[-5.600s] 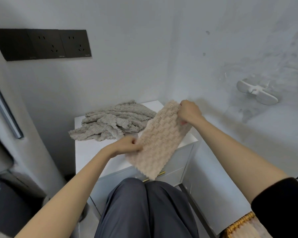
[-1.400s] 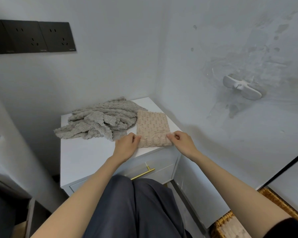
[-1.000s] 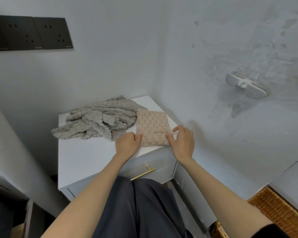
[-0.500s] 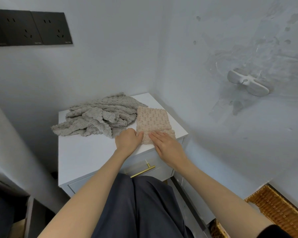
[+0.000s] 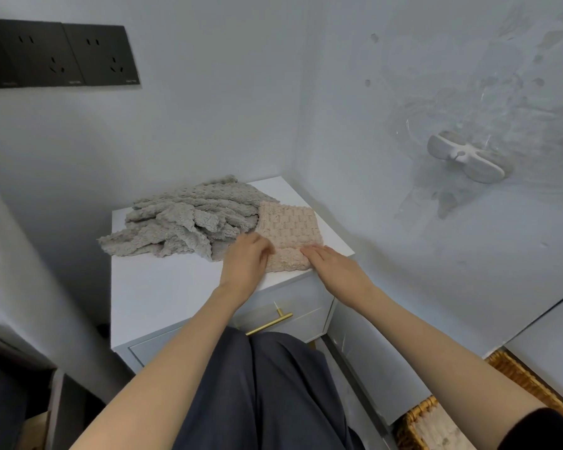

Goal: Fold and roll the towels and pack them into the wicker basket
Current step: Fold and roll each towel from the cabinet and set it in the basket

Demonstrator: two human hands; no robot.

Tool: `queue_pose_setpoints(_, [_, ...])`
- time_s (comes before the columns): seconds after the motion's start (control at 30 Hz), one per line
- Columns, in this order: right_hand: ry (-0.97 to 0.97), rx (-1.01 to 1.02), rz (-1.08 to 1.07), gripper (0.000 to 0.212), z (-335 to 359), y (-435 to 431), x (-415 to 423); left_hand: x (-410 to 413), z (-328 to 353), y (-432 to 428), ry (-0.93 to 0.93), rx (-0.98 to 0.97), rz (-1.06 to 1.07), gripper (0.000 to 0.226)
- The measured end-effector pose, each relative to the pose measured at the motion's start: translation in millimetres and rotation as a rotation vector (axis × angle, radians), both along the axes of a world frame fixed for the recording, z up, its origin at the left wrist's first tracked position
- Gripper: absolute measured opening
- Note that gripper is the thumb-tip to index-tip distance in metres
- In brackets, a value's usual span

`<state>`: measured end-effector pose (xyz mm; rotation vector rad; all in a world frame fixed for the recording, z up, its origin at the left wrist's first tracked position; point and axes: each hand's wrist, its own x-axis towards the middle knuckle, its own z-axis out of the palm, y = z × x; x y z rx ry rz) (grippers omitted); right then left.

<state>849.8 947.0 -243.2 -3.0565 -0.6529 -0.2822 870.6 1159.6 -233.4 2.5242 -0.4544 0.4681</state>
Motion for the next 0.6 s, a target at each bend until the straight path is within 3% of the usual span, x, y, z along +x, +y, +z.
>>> queue_pose_setpoints(0.17, [0.117, 0.191, -0.065, 0.041, 3, 0, 5, -3, -7, 10, 0.043, -0.043, -0.122, 0.027])
queue_pose_setpoints(0.3, [0.144, 0.372, -0.088, 0.037, 3, -5, 7, -2, -9, 16, 0.105, 0.161, -0.118, 0.047])
queue_pose_setpoints(0.43, [0.122, 0.493, -0.099, 0.035, 7, -3, 7, -1, -6, 12, 0.115, 0.160, -0.059, 0.039])
queue_pose_setpoints(0.6, [0.224, 0.750, -0.174, 0.010, 22, -5, 8, 1, -2, 14, 0.239, -0.014, -0.007, 0.027])
